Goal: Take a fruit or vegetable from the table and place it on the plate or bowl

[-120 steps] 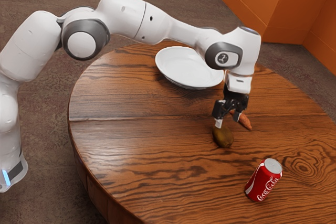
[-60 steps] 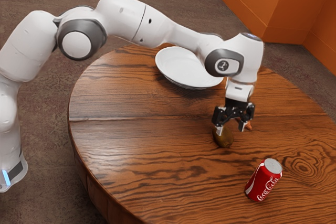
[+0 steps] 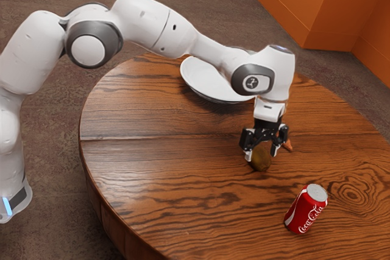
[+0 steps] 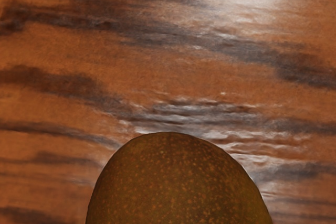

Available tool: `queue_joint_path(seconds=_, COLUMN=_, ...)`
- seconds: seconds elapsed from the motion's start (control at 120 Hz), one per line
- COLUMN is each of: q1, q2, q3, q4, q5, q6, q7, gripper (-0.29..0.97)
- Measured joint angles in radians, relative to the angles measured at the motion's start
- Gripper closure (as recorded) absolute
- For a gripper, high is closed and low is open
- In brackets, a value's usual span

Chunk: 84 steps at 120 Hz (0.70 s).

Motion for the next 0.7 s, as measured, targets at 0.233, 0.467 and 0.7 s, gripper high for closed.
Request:
queue_joint_path(seconds=0.233, q1=0.018, q2=0.023, q3=0.0, q4=-0.008, q5=-0.012, q6=0.017, q7=0.018, gripper=0.01)
queue_joint_path(seconds=0.467, q1=0.024, q2=0.024, q3=-0.001, q4=-0.006, q5=-0.043, q6=0.03, q7=0.029, gripper=0.19)
queue_joint_path(seconds=0.7, q1=0.02, q2=0.027, q3=-0.003, q4=-0.006, q5=-0.12, q6=0.047, q7=0.036, gripper=0.36)
